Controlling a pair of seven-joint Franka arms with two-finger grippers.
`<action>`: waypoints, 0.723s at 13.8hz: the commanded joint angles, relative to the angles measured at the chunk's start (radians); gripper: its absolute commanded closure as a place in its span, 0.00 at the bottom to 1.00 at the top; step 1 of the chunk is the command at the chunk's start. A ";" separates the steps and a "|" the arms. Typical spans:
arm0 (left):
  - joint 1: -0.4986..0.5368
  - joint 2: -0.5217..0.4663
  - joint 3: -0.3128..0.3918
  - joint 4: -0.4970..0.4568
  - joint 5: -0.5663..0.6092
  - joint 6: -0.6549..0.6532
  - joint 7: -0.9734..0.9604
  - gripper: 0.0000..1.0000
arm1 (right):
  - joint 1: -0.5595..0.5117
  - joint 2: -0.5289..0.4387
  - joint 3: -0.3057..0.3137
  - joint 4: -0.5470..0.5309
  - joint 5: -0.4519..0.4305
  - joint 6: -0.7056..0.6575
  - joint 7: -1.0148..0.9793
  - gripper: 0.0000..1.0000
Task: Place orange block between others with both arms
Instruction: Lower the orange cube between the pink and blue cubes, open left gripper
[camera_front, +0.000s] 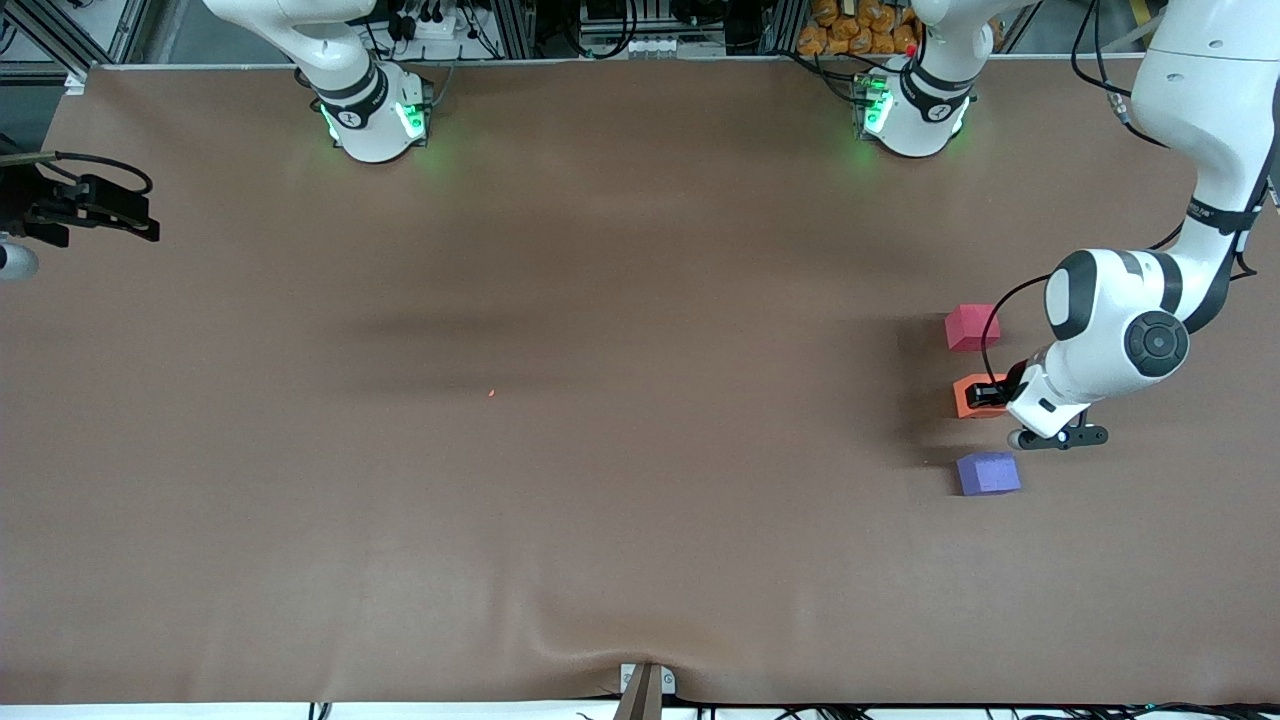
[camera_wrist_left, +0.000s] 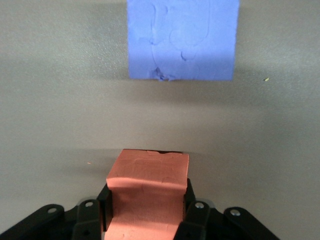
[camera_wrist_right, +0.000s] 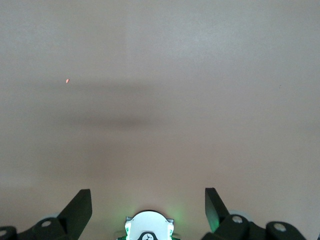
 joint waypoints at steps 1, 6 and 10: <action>0.002 0.009 -0.006 -0.004 0.022 0.017 -0.016 1.00 | 0.002 0.009 0.007 0.024 0.000 -0.005 0.015 0.00; 0.000 -0.001 -0.011 0.014 0.022 0.015 -0.016 0.00 | 0.005 0.009 0.008 0.021 0.002 -0.005 0.015 0.00; -0.001 -0.075 -0.043 0.117 0.017 -0.116 -0.015 0.00 | 0.016 0.009 0.007 0.022 0.002 -0.006 0.015 0.00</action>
